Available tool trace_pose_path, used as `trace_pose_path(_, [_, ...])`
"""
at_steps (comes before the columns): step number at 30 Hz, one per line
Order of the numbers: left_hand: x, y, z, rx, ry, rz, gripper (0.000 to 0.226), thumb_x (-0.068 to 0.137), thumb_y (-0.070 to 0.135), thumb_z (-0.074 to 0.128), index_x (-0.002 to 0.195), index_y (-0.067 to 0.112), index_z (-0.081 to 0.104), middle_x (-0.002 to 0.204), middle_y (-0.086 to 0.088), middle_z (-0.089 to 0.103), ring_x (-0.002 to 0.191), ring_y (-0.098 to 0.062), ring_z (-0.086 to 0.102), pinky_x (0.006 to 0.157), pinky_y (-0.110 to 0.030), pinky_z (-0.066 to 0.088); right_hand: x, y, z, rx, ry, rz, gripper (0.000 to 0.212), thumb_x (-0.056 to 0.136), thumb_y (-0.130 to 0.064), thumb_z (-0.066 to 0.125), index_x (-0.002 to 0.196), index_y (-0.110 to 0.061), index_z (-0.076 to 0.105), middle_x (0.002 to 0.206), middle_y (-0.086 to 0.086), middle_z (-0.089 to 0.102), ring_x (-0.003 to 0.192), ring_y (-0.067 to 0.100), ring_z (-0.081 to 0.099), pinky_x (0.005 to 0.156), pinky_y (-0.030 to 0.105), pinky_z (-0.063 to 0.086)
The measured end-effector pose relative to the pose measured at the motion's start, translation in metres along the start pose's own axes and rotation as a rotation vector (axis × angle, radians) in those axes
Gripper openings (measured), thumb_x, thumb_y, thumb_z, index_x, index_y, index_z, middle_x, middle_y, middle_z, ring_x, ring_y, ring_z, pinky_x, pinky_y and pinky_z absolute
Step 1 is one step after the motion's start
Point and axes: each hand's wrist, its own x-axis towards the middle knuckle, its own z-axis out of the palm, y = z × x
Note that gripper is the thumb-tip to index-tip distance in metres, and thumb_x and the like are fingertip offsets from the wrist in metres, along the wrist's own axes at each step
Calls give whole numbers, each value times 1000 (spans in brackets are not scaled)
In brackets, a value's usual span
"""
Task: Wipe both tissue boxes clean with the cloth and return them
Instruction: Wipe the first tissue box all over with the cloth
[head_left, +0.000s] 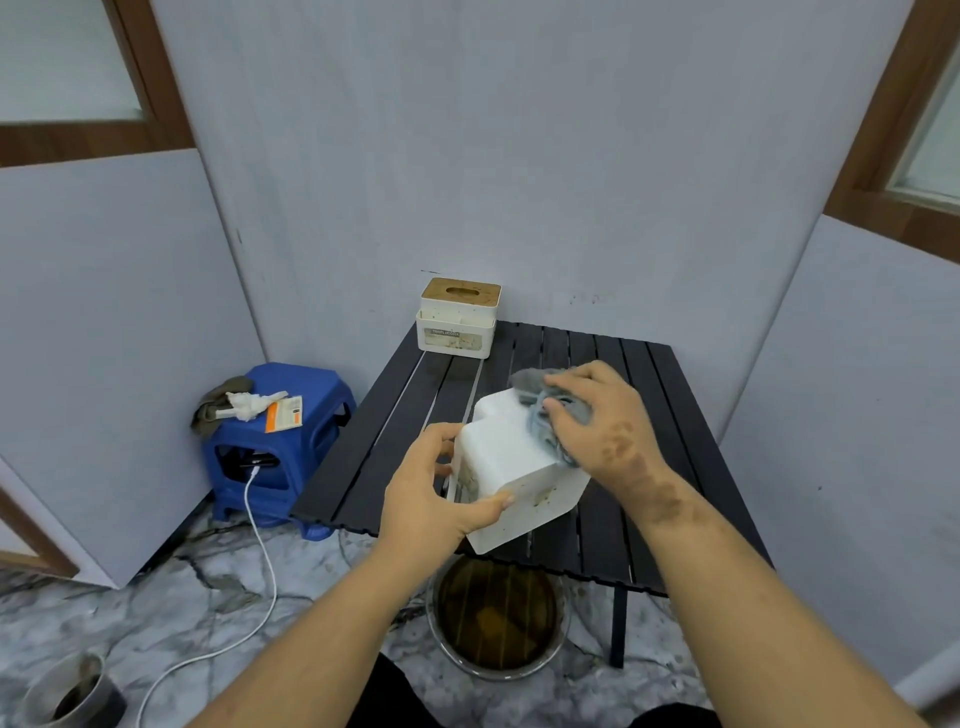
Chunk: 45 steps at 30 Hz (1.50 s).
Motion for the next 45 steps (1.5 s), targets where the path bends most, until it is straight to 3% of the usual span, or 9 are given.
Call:
trace_pose_path(2, [-1, -1, 0, -3, 6, 6, 67, 63, 28, 96, 114, 43, 56, 112, 16, 66, 97, -2, 60, 73, 2, 37, -2, -5, 7, -130, -22, -23, 34, 93, -31, 63, 123, -15, 66, 123, -6, 54, 129, 11, 46, 113, 27, 38])
trace_pose_path(6, [-4, 1, -2, -5, -2, 34, 65, 64, 35, 95, 114, 46, 56, 112, 18, 66, 99, -2, 61, 74, -2, 40, -19, -23, 23, -74, -129, -189, 54, 87, -47, 67, 129, -14, 62, 148, -9, 46, 148, 10, 23, 116, 25, 23])
trace_pose_path(12, [-3, 1, -2, -2, -2, 24, 66, 62, 33, 96, 113, 47, 57, 111, 18, 66, 97, 0, 60, 74, 2, 38, -15, -3, 7, 59, -122, -193, 45, 87, -35, 70, 130, -24, 63, 138, -14, 56, 128, -11, 40, 113, 15, 29])
trace_pose_path(16, [-1, 3, -2, 1, -10, -1, 64, 65, 26, 95, 111, 44, 55, 111, 17, 65, 95, 5, 58, 72, 2, 40, -4, 8, 1, 16, 10, -63, 34, 89, -25, 69, 122, -20, 70, 129, -6, 64, 118, 4, 55, 111, 30, 41])
trace_pose_path(22, [-1, 4, -3, -12, -12, 3, 62, 65, 24, 96, 111, 40, 59, 105, 14, 67, 87, 4, 59, 72, -2, 41, -16, -17, 19, 104, -146, -222, 30, 90, -19, 68, 120, -19, 70, 126, -10, 64, 116, -1, 55, 104, 16, 42])
trace_pose_path(26, [6, 4, -6, -30, -36, -52, 60, 67, 27, 94, 111, 43, 57, 106, 18, 64, 93, 1, 60, 67, -10, 45, 5, 18, -8, 246, -38, 104, 22, 94, -15, 64, 114, -17, 73, 106, -11, 71, 88, 2, 66, 76, 14, 55])
trace_pose_path(32, [18, 7, -15, 3, -130, -77, 62, 73, 30, 91, 119, 44, 52, 116, 17, 61, 108, -6, 60, 74, -20, 47, -7, 70, -19, 452, 199, 361, 17, 93, -11, 65, 106, -16, 74, 102, 2, 74, 92, 11, 71, 83, 17, 55])
trace_pose_path(39, [47, 39, -26, 343, -277, -73, 101, 74, 58, 83, 155, 29, 30, 158, 6, 39, 145, -21, 37, 116, -49, 35, -39, 78, -17, 703, 277, 485, 19, 93, -14, 66, 111, -17, 73, 106, 2, 74, 96, 11, 72, 86, 26, 57])
trace_pose_path(45, [86, 102, 26, 866, -523, 149, 83, 74, 75, 70, 133, 22, 46, 137, 1, 52, 132, -28, 43, 108, -52, 31, -53, 75, -3, 832, 290, 553, 17, 93, -12, 65, 103, -23, 74, 105, 3, 74, 94, 13, 72, 82, 27, 58])
